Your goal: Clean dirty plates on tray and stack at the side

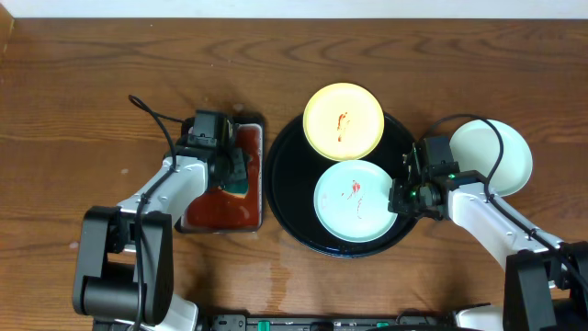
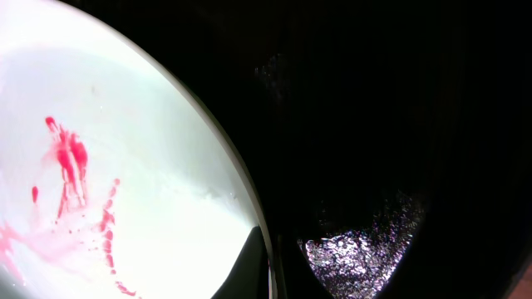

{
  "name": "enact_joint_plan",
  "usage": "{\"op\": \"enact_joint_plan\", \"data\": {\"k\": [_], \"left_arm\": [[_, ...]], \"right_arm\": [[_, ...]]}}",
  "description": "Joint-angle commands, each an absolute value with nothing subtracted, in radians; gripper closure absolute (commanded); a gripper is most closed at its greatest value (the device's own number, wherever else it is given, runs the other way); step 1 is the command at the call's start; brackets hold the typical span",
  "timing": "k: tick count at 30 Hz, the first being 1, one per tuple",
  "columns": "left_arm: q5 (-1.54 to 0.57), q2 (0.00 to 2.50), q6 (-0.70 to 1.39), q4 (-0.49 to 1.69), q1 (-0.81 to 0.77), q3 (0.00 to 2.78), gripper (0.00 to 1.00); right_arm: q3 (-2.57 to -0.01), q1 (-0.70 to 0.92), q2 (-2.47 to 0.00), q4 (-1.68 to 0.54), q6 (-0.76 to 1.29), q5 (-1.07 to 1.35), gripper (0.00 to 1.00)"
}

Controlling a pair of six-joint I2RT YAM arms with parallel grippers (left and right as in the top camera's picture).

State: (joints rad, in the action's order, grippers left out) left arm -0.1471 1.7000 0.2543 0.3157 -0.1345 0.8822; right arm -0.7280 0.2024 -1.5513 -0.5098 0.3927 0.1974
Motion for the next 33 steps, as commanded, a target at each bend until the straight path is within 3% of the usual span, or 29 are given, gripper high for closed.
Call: {"op": "enact_joint_plan", "data": {"k": [1,5,7,9,28,33], "left_arm": [[-0.118,1.689,0.237,0.332,-0.129,0.889,0.92],[-0.118,1.616,0.236,0.334,-0.129,0.889,0.91],[-0.118,1.575,0.237,0.345,-0.129,0.889,0.51],[-0.118,1.549,0.237,0.363,-0.129,0.889,0.42],[-0.120,1.640,0.237,0.359,-0.130,0.887,0.45],[-0.123,1.691,0.237,0.346,-0.130,0.887,0.59]], "right_arm": [[-0.723,0.211,-1.565,-0.516,0.387,0.188,0.99],[-0.723,0.211,-1.565,-0.516,0.387,0.187,0.99],[-0.723,0.211,-1.565,-0.516,0.387,0.187,0.99],[-0.723,0.211,-1.565,-0.516,0.387,0.187,0.99],[-0.723,0.211,-1.565,-0.516,0.387,0.188,0.99],[-0.723,0.211,-1.565,-0.516,0.387,0.188,0.99]]}}
